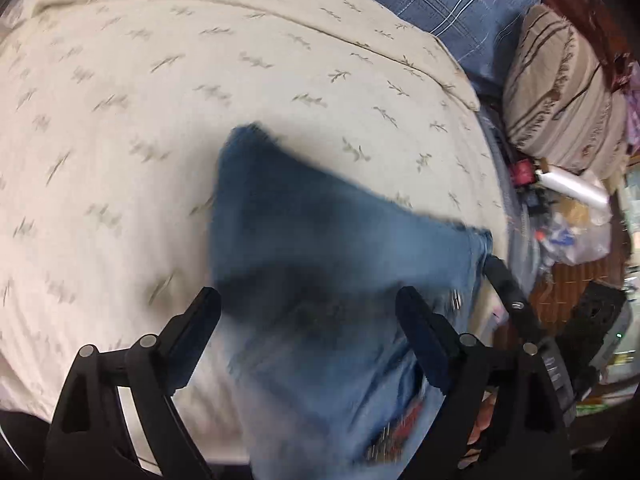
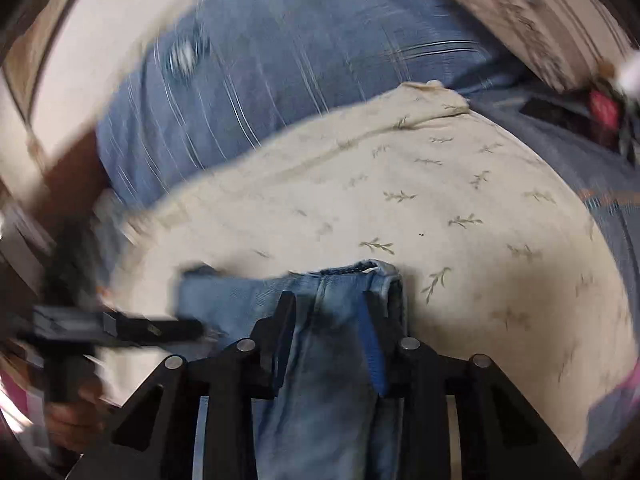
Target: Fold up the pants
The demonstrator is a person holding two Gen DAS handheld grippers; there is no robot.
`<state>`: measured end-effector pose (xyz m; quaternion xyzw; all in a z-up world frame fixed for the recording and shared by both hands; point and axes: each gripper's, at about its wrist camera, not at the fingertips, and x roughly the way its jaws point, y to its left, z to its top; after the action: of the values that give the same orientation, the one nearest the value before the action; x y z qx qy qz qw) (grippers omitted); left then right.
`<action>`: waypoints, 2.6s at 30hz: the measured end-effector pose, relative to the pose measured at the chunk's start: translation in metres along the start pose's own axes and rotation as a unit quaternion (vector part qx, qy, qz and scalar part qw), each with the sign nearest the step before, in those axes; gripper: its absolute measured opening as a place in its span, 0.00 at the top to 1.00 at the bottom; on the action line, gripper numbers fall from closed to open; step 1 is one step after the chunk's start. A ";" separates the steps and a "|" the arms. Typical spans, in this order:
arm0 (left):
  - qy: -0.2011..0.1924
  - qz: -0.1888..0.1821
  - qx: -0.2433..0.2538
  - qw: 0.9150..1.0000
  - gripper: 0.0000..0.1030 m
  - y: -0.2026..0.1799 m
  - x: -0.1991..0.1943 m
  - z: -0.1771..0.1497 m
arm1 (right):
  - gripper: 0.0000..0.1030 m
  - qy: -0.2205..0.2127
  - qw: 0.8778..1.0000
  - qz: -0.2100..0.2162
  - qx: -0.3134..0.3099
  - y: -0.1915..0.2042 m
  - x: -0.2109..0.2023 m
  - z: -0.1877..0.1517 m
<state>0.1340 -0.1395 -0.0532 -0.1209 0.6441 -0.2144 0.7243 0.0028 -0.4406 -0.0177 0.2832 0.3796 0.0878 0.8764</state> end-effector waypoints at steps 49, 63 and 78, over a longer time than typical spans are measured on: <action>-0.059 0.054 0.024 0.996 0.14 -0.030 0.017 0.018 | 0.90 -0.003 0.996 -0.031 -0.081 0.011 0.024 0.020; -0.063 0.063 0.008 0.996 0.14 -0.023 0.025 0.019 | 0.84 0.016 0.997 -0.069 -0.019 -0.025 0.032 0.006; -0.068 0.064 -0.001 0.996 0.14 -0.012 -0.010 -0.002 | 0.67 0.016 0.998 -0.054 0.039 -0.030 -0.020 -0.028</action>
<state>0.1290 -0.1456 -0.0391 -0.0942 0.6002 -0.1589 0.7782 -0.0326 -0.4603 -0.0376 0.2945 0.4116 0.0299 0.8619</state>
